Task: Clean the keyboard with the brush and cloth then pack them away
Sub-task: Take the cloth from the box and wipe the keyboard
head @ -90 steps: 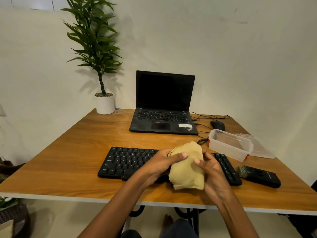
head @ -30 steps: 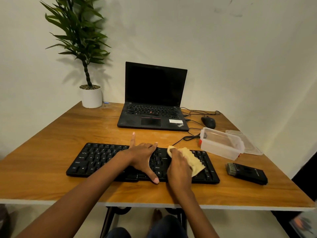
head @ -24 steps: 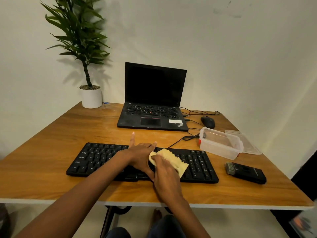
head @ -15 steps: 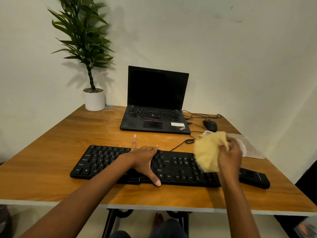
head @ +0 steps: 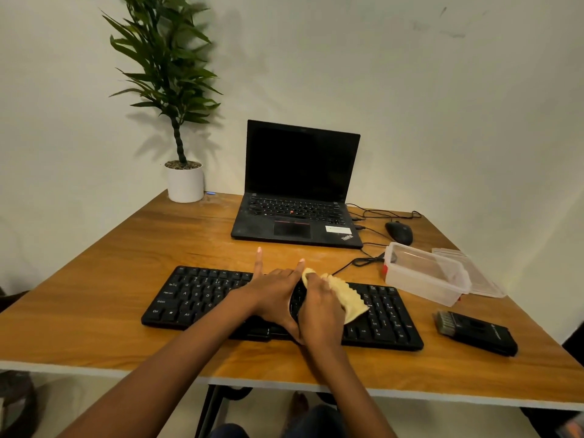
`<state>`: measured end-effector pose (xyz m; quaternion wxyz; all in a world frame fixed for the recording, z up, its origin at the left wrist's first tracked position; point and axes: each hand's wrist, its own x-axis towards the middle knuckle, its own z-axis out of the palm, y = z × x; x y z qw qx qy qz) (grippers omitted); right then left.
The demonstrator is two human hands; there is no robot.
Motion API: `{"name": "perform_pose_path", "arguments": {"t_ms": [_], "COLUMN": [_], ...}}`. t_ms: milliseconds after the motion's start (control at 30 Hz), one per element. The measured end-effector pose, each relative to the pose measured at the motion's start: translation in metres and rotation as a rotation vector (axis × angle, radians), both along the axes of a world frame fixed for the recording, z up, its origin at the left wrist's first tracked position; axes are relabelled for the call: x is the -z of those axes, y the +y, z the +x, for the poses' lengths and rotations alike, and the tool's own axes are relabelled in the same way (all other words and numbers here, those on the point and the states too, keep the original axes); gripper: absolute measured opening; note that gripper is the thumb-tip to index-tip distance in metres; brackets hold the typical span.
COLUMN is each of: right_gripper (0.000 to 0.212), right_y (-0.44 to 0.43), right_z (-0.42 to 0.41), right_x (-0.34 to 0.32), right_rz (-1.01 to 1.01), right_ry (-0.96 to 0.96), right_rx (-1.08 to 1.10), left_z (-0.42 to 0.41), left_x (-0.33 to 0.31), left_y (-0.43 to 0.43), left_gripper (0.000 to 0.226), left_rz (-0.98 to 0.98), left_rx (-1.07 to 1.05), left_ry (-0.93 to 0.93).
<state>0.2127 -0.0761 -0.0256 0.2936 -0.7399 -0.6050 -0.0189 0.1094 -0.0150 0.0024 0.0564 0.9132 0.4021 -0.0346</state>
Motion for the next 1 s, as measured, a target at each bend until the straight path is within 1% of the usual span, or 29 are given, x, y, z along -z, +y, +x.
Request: {"name": "perform_pose_path", "arguments": {"t_ms": [100,167,233,267,300,333,400,433,467,500,533,567,600,633,667,800,833,900,1000], "right_gripper": [0.042,0.042,0.039,0.036,0.032,0.028,0.026,0.025,0.028,0.031,0.034,0.035,0.036,0.037,0.039,0.043,0.045,0.047,0.048], "right_y": [-0.012,-0.024,-0.038,-0.045,-0.05,-0.052,-0.05,-0.047,-0.043,-0.038,-0.034,-0.03,-0.028,-0.024,-0.021,-0.007,-0.007,-0.015,-0.033], "right_z": [-0.005,-0.004,-0.003,-0.002,0.002,0.008,0.029,0.04,0.053,0.064,0.072,0.076,0.074,0.07,0.062,0.02,0.007,-0.019,-0.052], "right_x": [-0.004,-0.007,-0.011,-0.013,-0.015,-0.019,-0.031,-0.038,-0.044,-0.049,-0.052,-0.054,-0.054,-0.052,-0.046,-0.01,-0.002,0.004,0.003], "right_rz": [-0.045,-0.063,-0.075,-0.09,-0.115,-0.144,-0.16,-0.127,-0.05,0.06,0.169,0.258,0.315,0.329,0.296,-0.017,-0.048,-0.037,-0.063], "right_ry": [0.027,0.029,0.02,0.04,0.102,0.224,0.591,0.769,0.894,0.939,0.897,0.801,0.689,0.587,0.502,0.209,0.149,0.083,0.028], "right_rx": [-0.054,-0.138,-0.238,-0.293,-0.336,-0.355,-0.274,-0.181,-0.069,0.043,0.136,0.195,0.212,0.2,0.171,0.107,0.082,0.001,-0.19], "left_z": [-0.001,-0.002,-0.005,-0.007,-0.01,-0.013,-0.026,-0.037,-0.049,-0.065,-0.081,-0.096,-0.109,-0.119,-0.125,-0.126,-0.126,-0.125,-0.123], "left_x": [0.002,0.003,0.004,0.003,0.004,0.005,0.011,0.014,0.018,0.021,0.025,0.028,0.03,0.033,0.036,0.046,0.047,0.047,0.049], "left_y": [-0.002,-0.002,-0.003,-0.005,-0.009,-0.012,-0.017,-0.018,-0.019,-0.019,-0.019,-0.019,-0.02,-0.02,-0.022,-0.023,-0.022,-0.021,-0.02], "left_gripper": [0.136,0.135,0.135,0.135,0.135,0.134,0.13,0.127,0.124,0.122,0.123,0.126,0.129,0.131,0.132,0.131,0.13,0.128,0.128], "left_rz": [-0.006,-0.006,0.009,0.027,0.052,0.089,0.193,0.244,0.282,0.3,0.299,0.288,0.281,0.275,0.263,0.2,0.202,0.207,0.214], "left_rx": [-0.004,-0.007,-0.014,-0.016,-0.015,-0.015,-0.013,-0.022,-0.044,-0.079,-0.121,-0.164,-0.204,-0.24,-0.271,-0.334,-0.343,-0.348,-0.337], "left_ry": [-0.021,-0.022,-0.028,-0.028,-0.034,-0.052,-0.078,-0.082,-0.087,-0.098,-0.114,-0.134,-0.16,-0.193,-0.224,-0.277,-0.272,-0.258,-0.271]}}
